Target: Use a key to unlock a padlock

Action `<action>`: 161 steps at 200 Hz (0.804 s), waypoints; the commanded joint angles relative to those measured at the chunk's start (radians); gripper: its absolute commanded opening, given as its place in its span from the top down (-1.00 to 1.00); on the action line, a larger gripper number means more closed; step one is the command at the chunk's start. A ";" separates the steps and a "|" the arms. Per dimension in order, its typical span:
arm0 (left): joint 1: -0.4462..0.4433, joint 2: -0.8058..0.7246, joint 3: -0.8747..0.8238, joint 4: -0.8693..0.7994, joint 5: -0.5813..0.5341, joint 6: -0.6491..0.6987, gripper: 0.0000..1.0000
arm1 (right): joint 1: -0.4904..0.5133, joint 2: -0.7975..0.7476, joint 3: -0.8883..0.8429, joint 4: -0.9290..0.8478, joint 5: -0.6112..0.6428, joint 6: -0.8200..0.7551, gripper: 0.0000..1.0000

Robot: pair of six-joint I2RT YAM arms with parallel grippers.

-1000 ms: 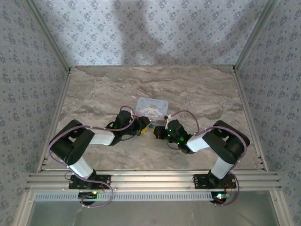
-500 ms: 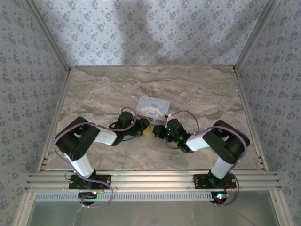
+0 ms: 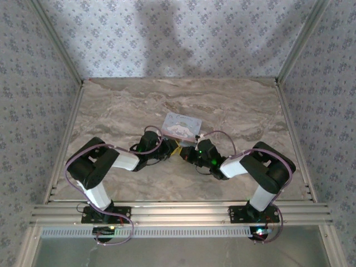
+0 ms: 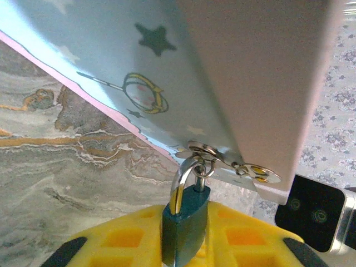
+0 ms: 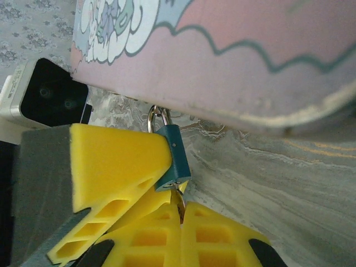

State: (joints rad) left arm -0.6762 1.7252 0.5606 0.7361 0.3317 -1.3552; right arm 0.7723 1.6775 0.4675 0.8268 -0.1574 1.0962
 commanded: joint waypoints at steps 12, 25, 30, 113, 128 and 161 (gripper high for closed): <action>-0.013 0.022 0.015 -0.010 0.001 0.002 0.72 | -0.005 -0.038 0.008 0.040 -0.029 0.014 1.00; -0.013 0.017 0.016 -0.014 0.000 0.002 0.75 | -0.010 -0.056 -0.006 0.024 -0.025 -0.002 0.79; -0.013 0.014 0.016 -0.016 0.000 0.003 0.77 | -0.010 -0.065 -0.011 0.015 -0.021 -0.009 0.71; -0.018 -0.041 0.053 -0.129 -0.009 -0.041 0.99 | -0.053 -0.373 -0.043 -0.371 0.087 -0.293 0.05; -0.018 -0.041 0.061 -0.144 -0.005 -0.055 1.00 | -0.057 -0.449 -0.027 -0.473 0.124 -0.412 -0.09; -0.019 -0.045 0.072 -0.158 0.005 -0.093 1.00 | -0.071 -0.609 -0.012 -0.557 0.175 -0.689 -0.60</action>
State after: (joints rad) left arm -0.6884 1.7061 0.6106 0.6304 0.3286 -1.4048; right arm 0.7124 1.1587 0.4255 0.3950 -0.0532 0.6765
